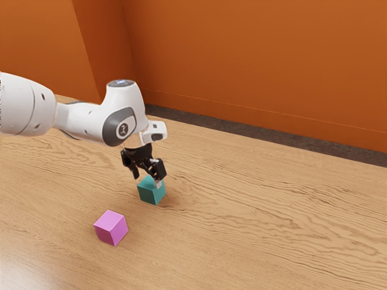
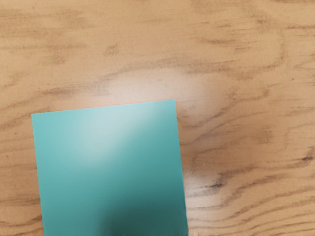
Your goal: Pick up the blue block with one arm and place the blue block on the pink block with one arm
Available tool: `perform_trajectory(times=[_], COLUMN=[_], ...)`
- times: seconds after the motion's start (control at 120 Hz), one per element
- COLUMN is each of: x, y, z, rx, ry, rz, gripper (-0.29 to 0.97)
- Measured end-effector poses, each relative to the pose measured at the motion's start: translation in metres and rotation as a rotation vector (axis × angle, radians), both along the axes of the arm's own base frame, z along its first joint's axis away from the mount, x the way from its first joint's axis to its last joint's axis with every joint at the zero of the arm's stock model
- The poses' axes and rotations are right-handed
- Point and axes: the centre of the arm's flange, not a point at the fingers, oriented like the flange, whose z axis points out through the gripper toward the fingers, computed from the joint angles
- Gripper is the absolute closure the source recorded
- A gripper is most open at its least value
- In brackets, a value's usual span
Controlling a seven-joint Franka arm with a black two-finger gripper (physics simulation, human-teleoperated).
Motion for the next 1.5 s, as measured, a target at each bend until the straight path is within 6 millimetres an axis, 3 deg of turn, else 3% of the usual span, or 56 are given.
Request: perform_trajectory(times=[1.025, 1.5], x=[0.002, 0.01], y=[-0.005, -0.005], z=[-0.038, -0.034], rx=[0.009, 0.017], ry=[0.052, 0.036], rz=[-0.02, -0.029], gripper=[0.0, 0.0])
